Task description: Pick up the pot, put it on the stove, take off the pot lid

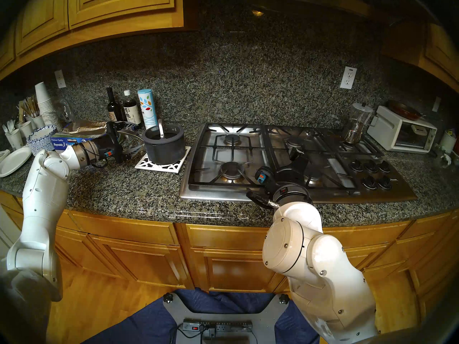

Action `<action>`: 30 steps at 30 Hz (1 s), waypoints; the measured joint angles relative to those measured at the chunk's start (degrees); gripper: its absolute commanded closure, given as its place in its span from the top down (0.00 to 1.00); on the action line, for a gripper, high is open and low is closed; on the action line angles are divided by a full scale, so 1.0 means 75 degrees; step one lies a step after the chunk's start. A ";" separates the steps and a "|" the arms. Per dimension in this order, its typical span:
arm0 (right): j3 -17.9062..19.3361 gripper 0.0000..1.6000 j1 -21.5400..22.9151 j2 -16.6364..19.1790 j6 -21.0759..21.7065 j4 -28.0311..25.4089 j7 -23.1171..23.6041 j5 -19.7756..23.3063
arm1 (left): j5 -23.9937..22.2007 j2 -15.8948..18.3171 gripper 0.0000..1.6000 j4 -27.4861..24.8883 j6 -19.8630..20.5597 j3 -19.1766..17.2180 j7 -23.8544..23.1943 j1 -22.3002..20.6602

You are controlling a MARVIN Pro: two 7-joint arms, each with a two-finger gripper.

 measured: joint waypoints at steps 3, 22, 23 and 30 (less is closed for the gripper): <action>0.0000 1.00 0.0000 0.0000 0.0000 0.0000 0.0001 0.0000 | 0.0198 0.0008 1.00 0.0171 0.0000 0.0057 0.0150 -0.0057; 0.0001 1.00 -0.0001 -0.0002 -0.0001 0.0003 0.0007 0.0000 | 0.0952 0.0009 1.00 0.0511 0.0000 0.0400 0.0926 -0.0529; 0.0001 1.00 -0.0001 -0.0002 -0.0001 0.0003 0.0008 0.0000 | 0.1002 0.0007 1.00 0.0532 0.0000 0.0437 0.0991 -0.0556; 0.0001 1.00 -0.0002 -0.0003 -0.0001 0.0003 0.0009 0.0000 | 0.1277 -0.0050 1.00 0.0700 0.0000 0.0676 0.1304 -0.0732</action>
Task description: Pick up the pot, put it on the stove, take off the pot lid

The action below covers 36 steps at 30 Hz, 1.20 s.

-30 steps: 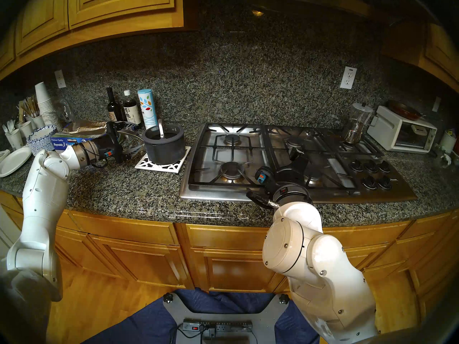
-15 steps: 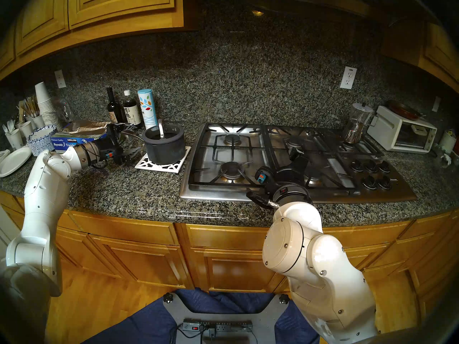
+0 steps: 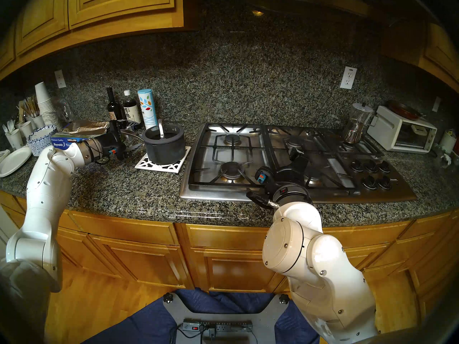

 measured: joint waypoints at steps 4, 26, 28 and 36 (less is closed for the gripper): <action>0.0000 1.00 0.0000 0.0000 0.0000 0.0000 0.0001 0.0000 | 0.0151 -0.0086 1.00 0.0101 0.0000 0.0132 0.0146 -0.0126; 0.0000 1.00 0.0000 -0.0001 0.0000 0.0000 0.0005 0.0000 | 0.0611 -0.0198 1.00 0.0494 -0.0001 0.0463 0.0891 -0.0578; 0.0000 1.00 0.0000 -0.0001 0.0000 0.0000 0.0005 0.0000 | 0.0629 -0.0186 1.00 0.0525 -0.0001 0.0500 0.0965 -0.0600; 0.0000 1.00 0.0000 -0.0001 0.0000 0.0000 0.0005 -0.0001 | 0.0685 -0.0141 1.00 0.0604 -0.0001 0.0638 0.1180 -0.0655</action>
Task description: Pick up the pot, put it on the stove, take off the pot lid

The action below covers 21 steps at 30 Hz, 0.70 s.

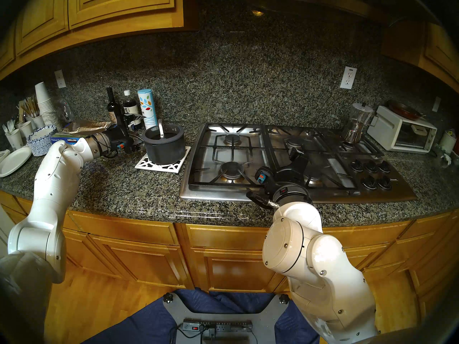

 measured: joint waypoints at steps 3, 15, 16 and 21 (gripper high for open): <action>0.0000 1.00 0.0000 0.0000 0.0000 0.0000 0.0000 0.0000 | 0.0021 0.0022 1.00 0.0033 0.0000 0.0068 0.0093 -0.0022; 0.0000 1.00 0.0000 0.0000 0.0000 0.0000 0.0000 -0.0001 | 0.0071 0.0106 1.00 0.0131 0.0000 0.0294 0.0384 -0.0081; 0.0000 1.00 0.0000 0.0000 0.0000 0.0000 0.0000 -0.0001 | 0.0075 0.0114 1.00 0.0135 0.0000 0.0313 0.0410 -0.0083; 0.0000 1.00 0.0000 0.0000 0.0000 0.0000 0.0000 -0.0001 | 0.0085 0.0161 0.00 0.0150 0.0000 0.0416 0.0531 -0.0084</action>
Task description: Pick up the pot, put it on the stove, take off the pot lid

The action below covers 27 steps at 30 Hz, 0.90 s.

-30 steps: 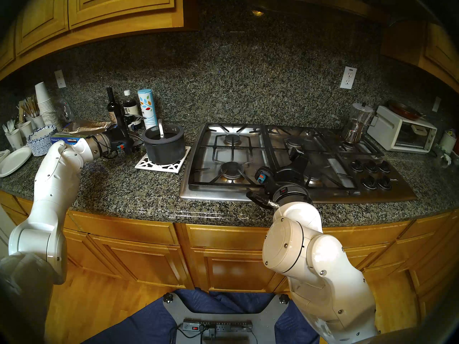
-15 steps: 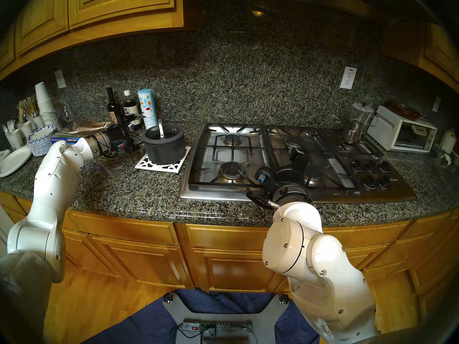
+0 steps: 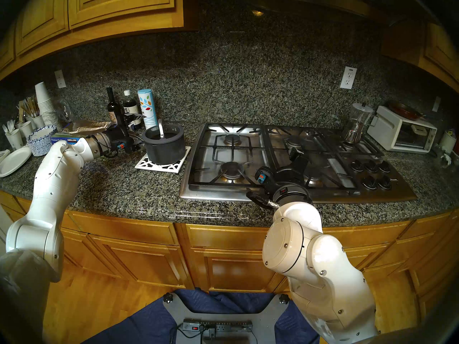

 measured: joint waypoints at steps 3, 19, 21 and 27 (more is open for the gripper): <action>0.0001 1.00 -0.0001 0.0000 0.0000 0.0000 0.0000 0.0000 | 0.0054 0.0035 0.00 0.0056 -0.0004 0.0093 0.0037 0.0025; 0.0002 1.00 -0.0003 -0.0003 -0.0003 0.0001 0.0001 0.0000 | 0.0143 0.0151 0.00 0.0038 0.0002 0.0334 0.0174 0.0136; 0.0002 1.00 -0.0003 -0.0003 -0.0003 0.0001 0.0001 0.0000 | 0.0145 0.0167 0.00 0.0031 0.0003 0.0355 0.0194 0.0140; 0.0002 1.00 -0.0003 -0.0003 -0.0003 0.0001 0.0002 0.0000 | 0.0147 0.0202 0.00 0.0020 0.0003 0.0409 0.0243 0.0144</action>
